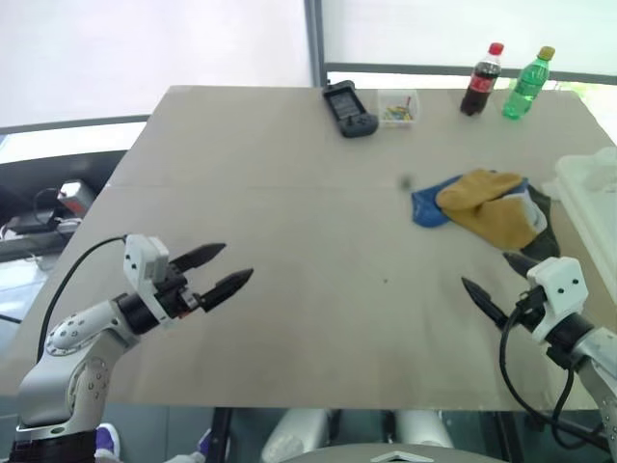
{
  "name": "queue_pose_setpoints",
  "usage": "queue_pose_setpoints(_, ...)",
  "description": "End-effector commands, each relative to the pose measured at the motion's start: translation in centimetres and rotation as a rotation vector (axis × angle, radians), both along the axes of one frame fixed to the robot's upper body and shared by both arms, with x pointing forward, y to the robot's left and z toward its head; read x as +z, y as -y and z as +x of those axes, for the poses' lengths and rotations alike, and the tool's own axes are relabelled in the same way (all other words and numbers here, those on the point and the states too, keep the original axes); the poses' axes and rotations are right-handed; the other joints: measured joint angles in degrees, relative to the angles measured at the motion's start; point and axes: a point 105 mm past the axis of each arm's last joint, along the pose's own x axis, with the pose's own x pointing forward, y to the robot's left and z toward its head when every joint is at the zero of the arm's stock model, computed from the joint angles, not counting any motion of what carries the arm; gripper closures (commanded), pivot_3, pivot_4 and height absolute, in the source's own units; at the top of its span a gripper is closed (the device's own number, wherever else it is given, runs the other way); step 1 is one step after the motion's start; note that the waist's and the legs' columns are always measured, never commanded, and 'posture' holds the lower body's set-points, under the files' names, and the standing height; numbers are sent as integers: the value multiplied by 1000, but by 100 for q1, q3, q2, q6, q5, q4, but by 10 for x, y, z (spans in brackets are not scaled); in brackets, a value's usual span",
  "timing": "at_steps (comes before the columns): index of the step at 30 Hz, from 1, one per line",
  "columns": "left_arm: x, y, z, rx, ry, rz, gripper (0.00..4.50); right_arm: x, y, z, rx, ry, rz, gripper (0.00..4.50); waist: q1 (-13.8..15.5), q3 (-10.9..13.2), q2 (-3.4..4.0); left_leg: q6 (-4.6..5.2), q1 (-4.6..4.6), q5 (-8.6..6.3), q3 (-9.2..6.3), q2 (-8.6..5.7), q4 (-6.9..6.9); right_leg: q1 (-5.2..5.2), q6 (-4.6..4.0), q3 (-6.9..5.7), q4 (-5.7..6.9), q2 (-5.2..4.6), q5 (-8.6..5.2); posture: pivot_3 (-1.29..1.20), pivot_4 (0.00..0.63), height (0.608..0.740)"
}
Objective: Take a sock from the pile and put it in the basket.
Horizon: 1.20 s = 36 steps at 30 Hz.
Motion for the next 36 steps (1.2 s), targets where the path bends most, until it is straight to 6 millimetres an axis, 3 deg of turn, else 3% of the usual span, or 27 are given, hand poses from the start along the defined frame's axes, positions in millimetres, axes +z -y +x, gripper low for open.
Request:
queue_pose_setpoints(1, 7, -2, -1, -10, 37, -12, 62, 6, -5, 1, 30, 0, -13, 0, 0, 0, 0, 0, 0, 0, 0, 0, 0, 0, 0, 0, 1, 1, 0, 0, 150, 740)
queue_pose_setpoints(6, 11, -3, -4, -34, 48, -25, 62, 2, -15, 0, 92, -72, -35, 0, 3, 0, -1, 1, -2, 0, 0, 1, 0, 0, 0, -1, -2, 0, 0, 0, 150, 740)
queue_pose_setpoints(9, 10, 3, -11, -92, 44, -44, 62, 1, -18, 9, 87, -49, -93, 0, -17, 0, -1, 1, -2, 0, 3, 1, 0, 0, 0, 2, -1, 0, 0, 0, 150, 740)
queue_pose_setpoints(15, 24, 31, -17, -217, 101, -78, 62, 8, -15, 59, 26, 27, -230, 0, -38, -1, -6, 0, 0, 0, 6, 3, 4, -1, -3, 0, 0, 0, 5, 0, 150, 740)
queue_pose_setpoints(19, 46, 43, -16, -264, 187, -130, 62, 19, -14, 99, 13, 78, -311, 0, -24, 0, -8, 0, -4, 1, 3, 3, 5, -2, -5, -4, -1, 1, 6, 0, 150, 740)
queue_pose_setpoints(25, 52, 53, -20, -298, 204, -127, 62, 29, -14, 139, 23, 75, -331, 0, -138, 0, -8, 1, -8, 2, 3, 4, 3, -3, -6, -4, -8, 1, 6, 0, 150, 740)
queue_pose_setpoints(36, 43, 57, -30, -263, 184, -137, 62, 31, -26, 169, 53, 21, -229, 0, -171, 1, -7, 1, -10, 2, 10, 12, 1, -9, -8, 3, -5, 9, 7, 0, 150, 740)
